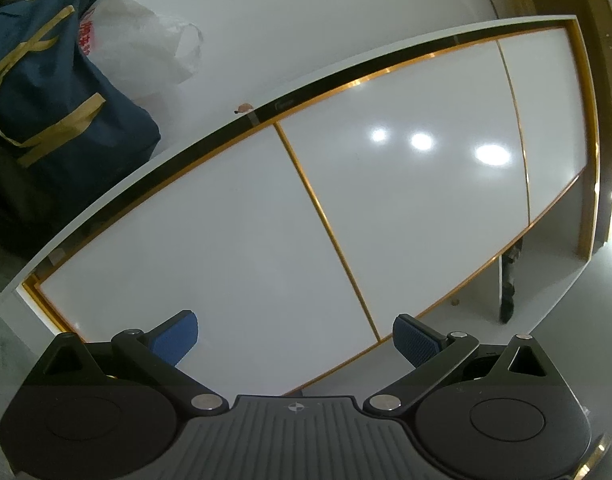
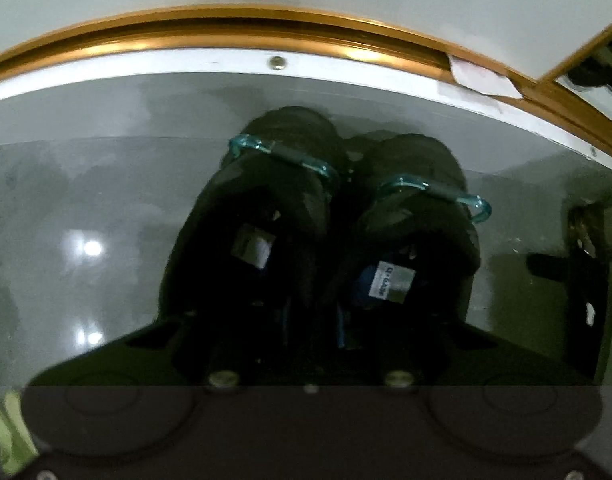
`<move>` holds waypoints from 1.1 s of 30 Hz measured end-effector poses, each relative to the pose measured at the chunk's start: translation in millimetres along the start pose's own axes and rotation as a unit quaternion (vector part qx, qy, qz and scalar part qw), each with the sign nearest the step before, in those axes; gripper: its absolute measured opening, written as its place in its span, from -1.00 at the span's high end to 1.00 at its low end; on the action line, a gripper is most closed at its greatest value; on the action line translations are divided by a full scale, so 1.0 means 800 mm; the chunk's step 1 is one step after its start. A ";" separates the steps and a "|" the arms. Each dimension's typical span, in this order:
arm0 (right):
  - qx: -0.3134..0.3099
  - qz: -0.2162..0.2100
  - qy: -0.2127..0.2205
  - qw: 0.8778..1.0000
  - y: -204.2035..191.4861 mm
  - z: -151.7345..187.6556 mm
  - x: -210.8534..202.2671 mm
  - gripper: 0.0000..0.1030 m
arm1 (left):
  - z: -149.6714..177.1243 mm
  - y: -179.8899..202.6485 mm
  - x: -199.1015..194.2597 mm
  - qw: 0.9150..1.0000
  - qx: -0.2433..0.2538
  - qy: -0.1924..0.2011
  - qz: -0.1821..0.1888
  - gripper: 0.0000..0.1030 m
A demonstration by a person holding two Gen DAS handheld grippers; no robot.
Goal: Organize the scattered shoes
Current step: 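Open the right tool and raise it off the sneakers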
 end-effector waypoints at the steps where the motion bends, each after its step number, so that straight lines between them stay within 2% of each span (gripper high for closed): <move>1: -0.009 -0.007 0.004 1.000 0.001 0.002 -0.002 0.60 | 0.000 0.000 0.001 1.000 0.001 -0.001 0.000 -0.99; 6: -0.044 -0.012 0.032 0.998 -0.010 0.008 -0.001 0.57 | 0.002 0.001 0.004 1.000 0.005 -0.007 0.002 -0.99; 8: -0.038 0.000 0.034 0.999 -0.014 0.008 0.002 0.43 | 0.002 0.000 0.003 1.000 0.004 -0.006 0.000 -0.99; 10: -0.020 0.020 0.035 0.999 -0.015 0.009 -0.002 0.08 | 0.001 -0.002 0.000 1.000 0.002 -0.002 -0.002 -0.99; 11: -0.015 0.029 0.041 0.999 -0.013 0.010 -0.007 -0.03 | 0.000 -0.003 -0.002 1.000 0.000 0.000 -0.003 -0.99; 13: -0.008 0.036 0.064 0.997 -0.007 0.012 -0.028 -0.14 | -0.002 -0.006 -0.005 1.000 -0.005 0.006 -0.004 -0.99; 14: 0.003 0.027 0.080 0.996 -0.002 0.014 -0.045 -0.15 | -0.004 -0.007 -0.007 1.000 -0.008 0.010 -0.005 -0.99; 17: 0.045 -0.045 0.131 0.989 0.015 0.034 -0.112 -0.24 | -0.007 -0.011 -0.013 1.000 -0.016 0.019 -0.006 -0.99; 19: 0.043 -0.081 0.157 0.983 0.013 0.059 -0.147 -0.32 | -0.009 -0.014 -0.017 0.999 -0.021 0.026 -0.008 -0.99; 20: 0.033 -0.089 0.167 0.981 0.010 0.073 -0.167 -0.34 | -0.011 -0.015 -0.018 0.999 -0.024 0.029 -0.008 -0.99; 22: 0.001 -0.095 0.193 0.977 0.001 0.113 -0.202 -0.57 | -0.012 -0.015 -0.020 0.999 -0.022 0.030 -0.010 -0.99; 23: -0.008 -0.091 0.202 0.975 -0.001 0.128 -0.214 -0.57 | -0.013 -0.015 -0.021 0.999 -0.021 0.030 -0.012 -0.99; 25: 0.000 -0.110 0.206 0.972 -0.004 0.154 -0.234 -0.56 | -0.023 -0.010 -0.029 0.999 0.000 0.027 -0.025 -0.99; 27: 0.001 -0.143 0.205 0.968 -0.014 0.181 -0.256 -0.56 | -0.034 0.004 -0.044 0.997 0.047 0.026 -0.050 -0.99; 28: -0.026 -0.164 0.199 0.966 -0.030 0.195 -0.266 -0.56 | -0.041 0.011 -0.052 0.995 0.072 0.026 -0.063 -0.99; 30: -0.088 -0.200 0.184 0.958 -0.066 0.226 -0.284 -0.57 | -0.064 0.034 -0.087 0.981 0.138 0.041 -0.128 -0.99; 32: -0.170 -0.203 0.165 0.950 -0.111 0.251 -0.287 -0.57 | -0.077 0.042 -0.111 0.978 0.142 0.060 -0.142 -0.99; 33: -0.232 -0.206 0.149 0.939 -0.142 0.269 -0.285 -0.57 | -0.081 0.042 -0.120 0.980 0.132 0.071 -0.131 -0.99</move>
Point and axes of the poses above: each gripper's, at about its wrist camera, not at the fingertips, and x roughly the way its jaws point, y to its right, z to its underside, the point moved 2 cm from there along x, roughly the way its jaws point, and after that the axes turned 10 degrees about x, right-handed, at the moved point
